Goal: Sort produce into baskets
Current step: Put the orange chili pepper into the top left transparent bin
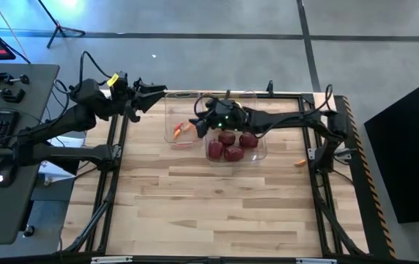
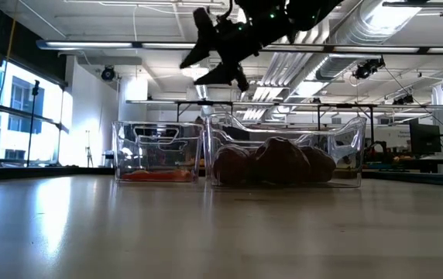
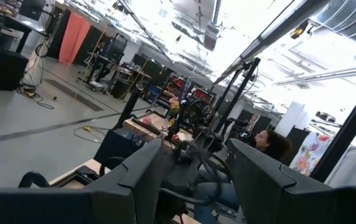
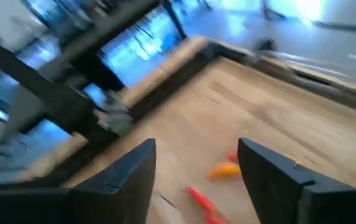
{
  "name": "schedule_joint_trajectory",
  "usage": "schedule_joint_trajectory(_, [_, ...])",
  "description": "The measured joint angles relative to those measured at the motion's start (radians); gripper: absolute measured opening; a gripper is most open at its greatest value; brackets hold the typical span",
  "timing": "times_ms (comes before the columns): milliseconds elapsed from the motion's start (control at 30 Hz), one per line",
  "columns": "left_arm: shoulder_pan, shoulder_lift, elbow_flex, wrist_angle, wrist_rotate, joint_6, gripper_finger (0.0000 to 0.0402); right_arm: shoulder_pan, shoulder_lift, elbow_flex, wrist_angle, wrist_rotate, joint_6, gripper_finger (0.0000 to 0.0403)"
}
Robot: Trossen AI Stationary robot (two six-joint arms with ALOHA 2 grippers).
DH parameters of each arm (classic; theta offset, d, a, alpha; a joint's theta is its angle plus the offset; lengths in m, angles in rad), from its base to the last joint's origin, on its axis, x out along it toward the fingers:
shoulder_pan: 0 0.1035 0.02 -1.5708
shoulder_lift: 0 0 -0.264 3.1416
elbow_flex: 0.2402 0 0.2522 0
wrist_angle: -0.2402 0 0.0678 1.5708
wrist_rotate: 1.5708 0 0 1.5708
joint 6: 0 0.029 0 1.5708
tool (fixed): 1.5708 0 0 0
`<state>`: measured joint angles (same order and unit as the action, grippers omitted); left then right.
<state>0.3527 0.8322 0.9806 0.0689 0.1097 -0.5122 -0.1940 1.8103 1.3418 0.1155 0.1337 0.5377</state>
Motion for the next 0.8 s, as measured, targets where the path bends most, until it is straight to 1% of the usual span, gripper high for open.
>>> schedule_joint_trajectory(133, [0.000, 0.000, 0.000, -0.002, 0.000, 0.018, 0.0167, -0.019, -0.106, 0.000, -0.233, 0.029, -0.065, 0.0223])
schedule_joint_trajectory(167, [0.000, 0.000, 0.000, -0.002, 0.000, 0.019, 0.0167, -0.018, -0.145, 0.000, -0.320, 0.044, -0.076, 0.0224])
schedule_joint_trajectory(233, [0.000, 0.000, 0.000, -0.003, 0.000, 0.022, 0.0167, -0.013, -0.222, 0.002, -0.547, 0.113, -0.075, 0.0224])
schedule_joint_trajectory(367, [0.000, 0.000, 0.000, -0.004, 0.000, 0.051, 0.0167, 0.028, -0.352, 0.000, -1.029, 0.294, 0.071, 0.0225])
schedule_joint_trajectory(433, [0.000, 0.001, 0.000, -0.004, 0.000, 0.052, 0.0167, 0.054, -0.417, -0.006, -1.250, 0.327, 0.187, 0.0225])
schedule_joint_trajectory(533, [0.000, 0.001, 0.000, -0.005, 0.000, 0.052, 0.0167, 0.089, -0.510, -0.072, -1.509, 0.269, 0.366, 0.0225])
schedule_joint_trajectory(600, [0.000, 0.001, 0.000, -0.004, 0.000, 0.053, 0.0167, 0.105, -0.574, -0.145, -1.610, 0.153, 0.434, 0.0225])
schedule_joint_trajectory(667, [0.000, 0.001, 0.000, -0.005, 0.000, 0.062, 0.0167, 0.109, -0.624, -0.228, -1.648, 0.000, 0.447, 0.0224])
schedule_joint_trajectory(733, [0.000, 0.001, 0.000, -0.005, 0.000, 0.082, 0.0167, 0.109, -0.646, -0.298, -1.638, -0.136, 0.416, 0.0224])
schedule_joint_trajectory(800, [0.000, 0.001, 0.000, -0.004, 0.000, 0.095, 0.0167, 0.106, -0.644, -0.355, -1.641, -0.205, 0.380, 0.0224])
